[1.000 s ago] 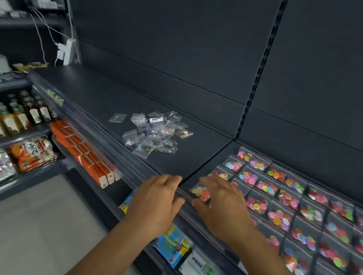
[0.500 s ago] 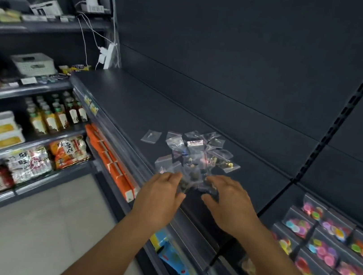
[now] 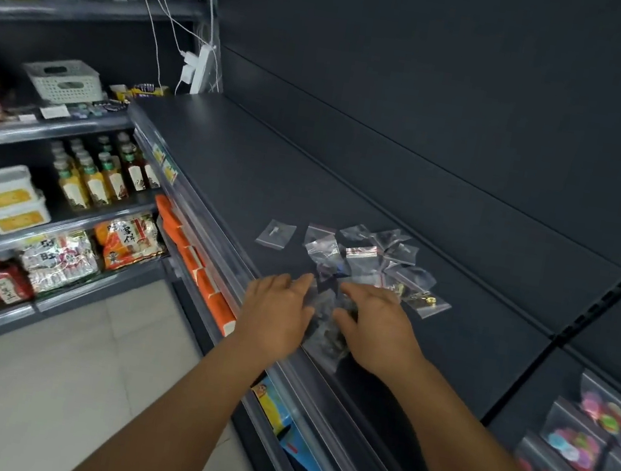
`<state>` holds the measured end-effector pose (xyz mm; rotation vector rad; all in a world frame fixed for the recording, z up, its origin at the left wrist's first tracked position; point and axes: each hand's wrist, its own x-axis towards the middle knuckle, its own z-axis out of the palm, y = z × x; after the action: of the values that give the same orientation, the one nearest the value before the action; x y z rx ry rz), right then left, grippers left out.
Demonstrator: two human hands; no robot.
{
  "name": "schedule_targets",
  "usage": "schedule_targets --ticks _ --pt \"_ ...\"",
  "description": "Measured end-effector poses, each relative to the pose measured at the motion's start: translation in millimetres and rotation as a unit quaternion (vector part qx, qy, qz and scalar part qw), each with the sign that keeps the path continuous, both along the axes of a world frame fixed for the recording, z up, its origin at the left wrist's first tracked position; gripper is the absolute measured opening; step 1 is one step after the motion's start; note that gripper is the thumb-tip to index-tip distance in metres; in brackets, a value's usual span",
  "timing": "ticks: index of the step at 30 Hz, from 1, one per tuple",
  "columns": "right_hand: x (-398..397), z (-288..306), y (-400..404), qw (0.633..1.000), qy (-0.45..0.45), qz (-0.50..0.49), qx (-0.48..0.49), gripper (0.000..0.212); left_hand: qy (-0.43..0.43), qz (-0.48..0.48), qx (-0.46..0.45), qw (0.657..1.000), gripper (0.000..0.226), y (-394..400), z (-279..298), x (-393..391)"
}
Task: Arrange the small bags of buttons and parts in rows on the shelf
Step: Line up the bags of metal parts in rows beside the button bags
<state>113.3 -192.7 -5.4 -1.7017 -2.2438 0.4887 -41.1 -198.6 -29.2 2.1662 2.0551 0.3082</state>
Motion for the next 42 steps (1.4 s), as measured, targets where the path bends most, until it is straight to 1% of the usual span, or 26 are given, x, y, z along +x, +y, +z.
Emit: schedule_targets --ticks 4,6,8,10,12,15,17,19,21,23,24,27,29,30,34,37,40,42 --pt "-17 -1 7 0.999 -0.003 -0.029 -0.014 0.038 -0.033 -0.024 0.001 0.999 0.06 7 4 -4" --pt "-22 -1 10 0.998 -0.007 -0.051 -0.029 0.036 -0.08 -0.027 0.013 0.996 0.063 10 5 -6" --pt "-25 -1 14 0.996 -0.005 -0.079 -0.051 0.033 -0.158 -0.035 0.011 0.987 0.066 10 5 -6" --pt "-27 0 16 0.99 0.045 -0.114 -0.076 0.03 -0.241 -0.042 0.001 0.97 0.069 9 9 -7" --pt "-26 5 15 0.978 0.112 -0.147 -0.097 0.023 -0.304 -0.043 -0.007 0.952 0.073 9 12 -8" --pt "-21 12 7 0.951 0.231 -0.179 -0.1 0.012 -0.398 -0.023 -0.031 0.916 0.076 11 17 -10" --pt "-18 17 1 0.929 0.302 -0.196 -0.089 0.006 -0.445 -0.007 -0.041 0.894 0.068 12 20 -10" --pt "-15 20 -3 0.906 0.354 -0.222 -0.071 0.011 -0.486 0.0 -0.044 0.873 0.053 13 25 -10" --pt "-12 25 -7 0.879 0.4 -0.256 -0.044 0.013 -0.524 -0.01 -0.049 0.85 0.036 13 32 -7" --pt "-9 31 -12 0.848 0.449 -0.281 -0.017 0.011 -0.559 -0.029 -0.059 0.827 0.029 12 39 -2" --pt "-8 35 -15 0.837 0.468 -0.284 -0.003 0.011 -0.57 -0.038 -0.064 0.818 0.028 12 42 1" --pt "-2 46 -31 0.814 0.502 -0.29 0.033 0.015 -0.573 -0.073 -0.079 0.812 0.03 8 50 15" --pt "5 51 -44 0.804 0.514 -0.297 0.044 0.013 -0.573 -0.095 -0.103 0.807 0.034 3 54 27" --pt "9 53 -52 0.801 0.517 -0.299 0.049 0.011 -0.579 -0.108 -0.117 0.8 0.034 0 56 34" --pt "30 55 -81 0.788 0.51 -0.335 0.077 0.013 -0.587 -0.149 -0.165 0.778 0.027 -16 61 63" --pt "49 57 -104 0.771 0.524 -0.354 0.079 0.011 -0.581 -0.17 -0.192 0.772 0.022 -31 63 87" --pt "69 59 -131 0.776 0.501 -0.375 0.071 0.006 -0.579 -0.2 -0.215 0.76 0.021 -46 66 115" --pt "83 58 -151 0.779 0.48 -0.399 0.065 0.006 -0.567 -0.227 -0.229 0.758 0.022 -58 69 135"
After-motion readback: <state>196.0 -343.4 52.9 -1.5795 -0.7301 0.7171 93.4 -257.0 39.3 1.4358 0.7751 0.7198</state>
